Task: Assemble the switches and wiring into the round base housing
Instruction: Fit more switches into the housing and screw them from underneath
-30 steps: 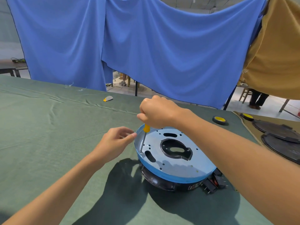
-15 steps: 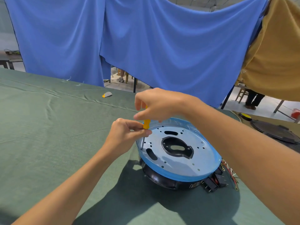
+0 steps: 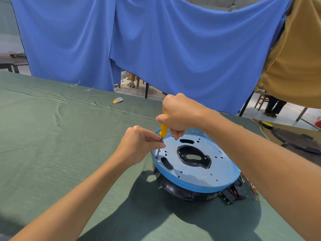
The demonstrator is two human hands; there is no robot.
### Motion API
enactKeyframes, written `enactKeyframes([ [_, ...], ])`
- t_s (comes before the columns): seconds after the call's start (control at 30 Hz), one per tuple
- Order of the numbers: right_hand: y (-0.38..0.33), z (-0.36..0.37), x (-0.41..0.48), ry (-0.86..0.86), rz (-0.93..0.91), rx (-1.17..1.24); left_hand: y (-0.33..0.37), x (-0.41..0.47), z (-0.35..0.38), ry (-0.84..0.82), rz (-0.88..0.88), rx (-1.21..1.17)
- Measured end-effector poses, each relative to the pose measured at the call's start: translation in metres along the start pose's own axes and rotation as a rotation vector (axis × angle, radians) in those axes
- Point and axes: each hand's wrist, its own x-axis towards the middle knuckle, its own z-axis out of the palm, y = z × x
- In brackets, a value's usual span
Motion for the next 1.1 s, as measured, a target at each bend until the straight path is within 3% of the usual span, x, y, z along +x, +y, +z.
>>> enactKeyframes([
  [0.3,-0.003,-0.004,-0.005,0.06,-0.194,0.011,-0.007,-0.006,-0.004,-0.031,0.07,-0.03],
  [0.43,-0.003,0.004,-0.002,0.13,-0.1,0.024,-0.006,-0.004,-0.004,-0.067,0.109,0.101],
  [0.53,0.002,0.016,-0.002,0.193,0.017,0.146,-0.005,-0.005,0.0,-0.047,0.087,0.077],
  [0.73,0.003,0.031,-0.003,0.252,0.061,0.055,-0.01,-0.005,0.003,-0.004,0.098,0.027],
  [0.87,0.006,0.029,-0.01,0.107,-0.144,0.405,-0.009,-0.01,-0.002,-0.029,0.175,0.116],
  [0.97,0.006,0.03,-0.013,0.225,-0.209,0.512,-0.008,-0.008,-0.004,-0.09,0.179,0.157],
  [1.1,0.006,0.033,-0.01,0.374,-0.117,0.332,-0.006,-0.007,0.0,-0.023,0.166,0.191],
])
